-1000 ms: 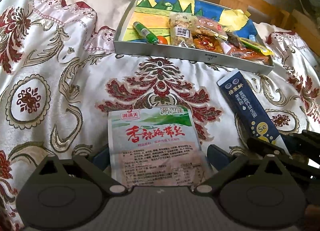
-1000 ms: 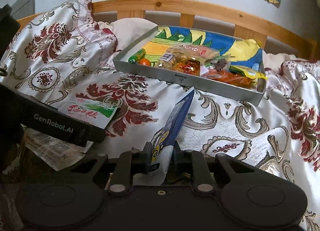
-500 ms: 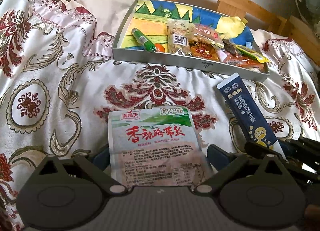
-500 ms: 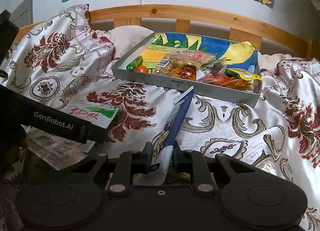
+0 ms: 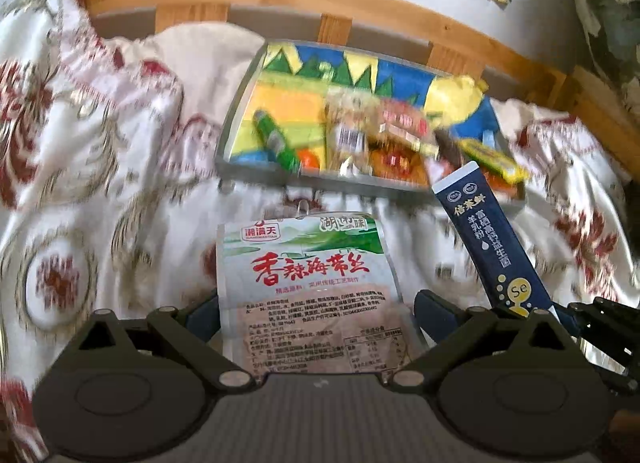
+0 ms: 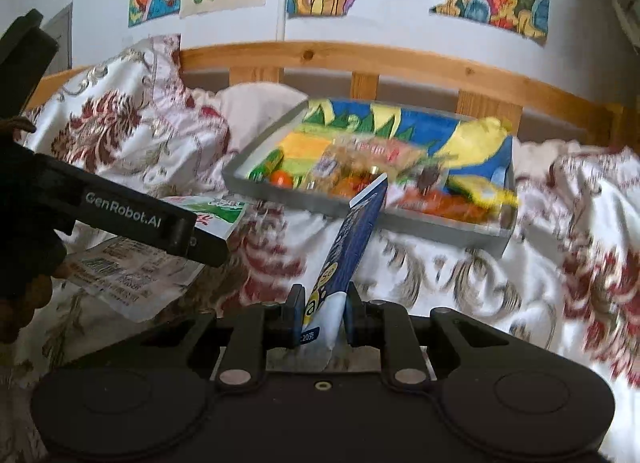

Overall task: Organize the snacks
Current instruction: 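Carry the blue packet and seaweed pouch over the silver tray with both grippers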

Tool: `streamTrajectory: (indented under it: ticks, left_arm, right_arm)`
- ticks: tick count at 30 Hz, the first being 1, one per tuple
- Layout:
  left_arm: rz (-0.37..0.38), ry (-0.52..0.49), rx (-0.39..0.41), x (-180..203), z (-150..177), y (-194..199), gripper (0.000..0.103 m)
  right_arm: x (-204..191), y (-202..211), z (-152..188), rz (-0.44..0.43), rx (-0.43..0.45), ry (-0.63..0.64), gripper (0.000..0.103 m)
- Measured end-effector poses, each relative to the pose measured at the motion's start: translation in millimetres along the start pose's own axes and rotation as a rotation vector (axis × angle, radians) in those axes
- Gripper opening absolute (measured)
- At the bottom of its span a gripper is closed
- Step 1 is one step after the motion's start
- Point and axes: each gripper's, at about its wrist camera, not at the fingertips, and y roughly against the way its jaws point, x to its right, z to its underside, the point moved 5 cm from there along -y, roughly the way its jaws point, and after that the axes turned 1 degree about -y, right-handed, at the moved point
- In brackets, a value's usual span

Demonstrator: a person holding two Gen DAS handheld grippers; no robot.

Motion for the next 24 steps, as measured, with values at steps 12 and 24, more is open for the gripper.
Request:
streamTrajectory:
  ticks: [12, 24]
  left_arm:
    - [0.011, -0.061, 0.129, 13.3, -122.9, -49.5, 0.100]
    - [-0.083, -0.045, 0.083, 4.8, -164.8, -135.1, 0.100]
  right_arm:
    - [54.8, -42.2, -69.1, 0.050, 0.078, 0.015, 0.021]
    - [98.6, -129.6, -114.9, 0.091, -0.007, -0.055, 0.021]
